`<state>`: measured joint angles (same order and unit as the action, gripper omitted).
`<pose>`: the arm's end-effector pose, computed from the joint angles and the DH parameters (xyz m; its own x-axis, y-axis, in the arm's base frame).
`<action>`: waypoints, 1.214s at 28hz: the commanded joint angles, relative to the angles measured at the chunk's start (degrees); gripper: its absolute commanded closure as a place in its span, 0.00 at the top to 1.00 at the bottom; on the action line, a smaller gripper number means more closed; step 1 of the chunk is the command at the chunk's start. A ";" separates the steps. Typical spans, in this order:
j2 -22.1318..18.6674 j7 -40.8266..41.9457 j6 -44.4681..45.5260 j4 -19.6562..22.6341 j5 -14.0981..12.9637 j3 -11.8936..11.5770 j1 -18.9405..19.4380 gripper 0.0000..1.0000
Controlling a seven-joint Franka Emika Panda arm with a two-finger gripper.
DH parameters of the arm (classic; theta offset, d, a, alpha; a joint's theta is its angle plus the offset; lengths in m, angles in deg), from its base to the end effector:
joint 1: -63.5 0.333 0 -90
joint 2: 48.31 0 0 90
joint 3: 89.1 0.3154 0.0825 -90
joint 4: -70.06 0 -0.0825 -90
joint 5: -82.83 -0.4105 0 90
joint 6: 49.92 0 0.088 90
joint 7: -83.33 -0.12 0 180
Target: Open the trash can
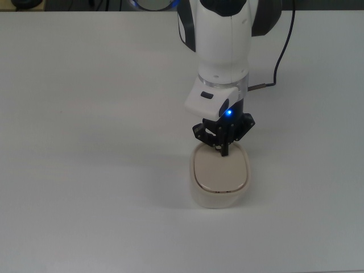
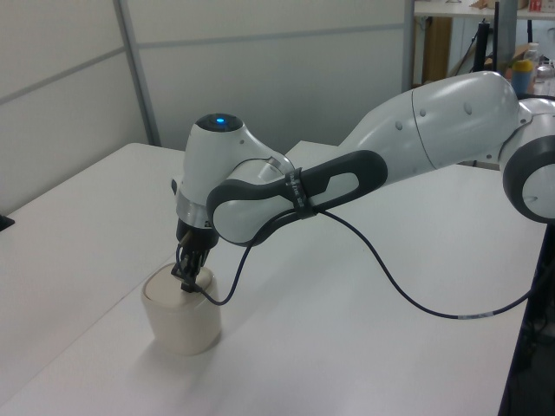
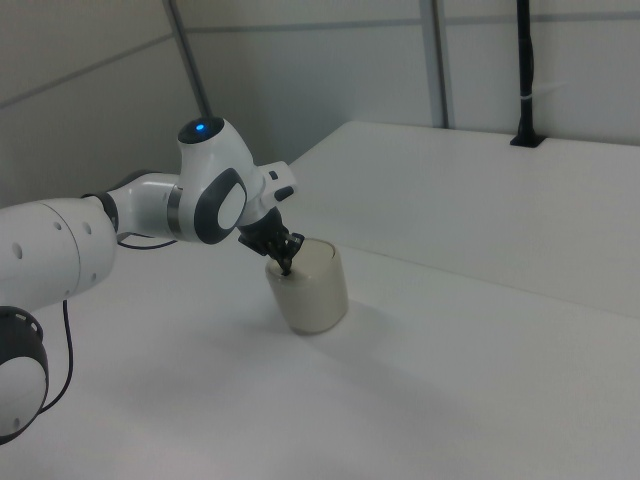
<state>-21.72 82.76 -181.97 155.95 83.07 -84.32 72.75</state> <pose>0.7288 0.1720 0.4148 0.9202 0.2011 0.3358 0.2262 -0.9734 -0.0368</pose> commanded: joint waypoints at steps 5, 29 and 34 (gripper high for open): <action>-2.94 -1.63 0.82 -0.02 -1.38 -0.56 0.15 0.00; -22.98 -0.83 32.55 -0.11 -3.67 -5.04 -1.69 0.00; -25.00 -0.40 40.02 -0.11 -3.50 -7.07 -1.69 0.00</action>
<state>-44.28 81.82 -146.96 154.17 80.05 -89.70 70.91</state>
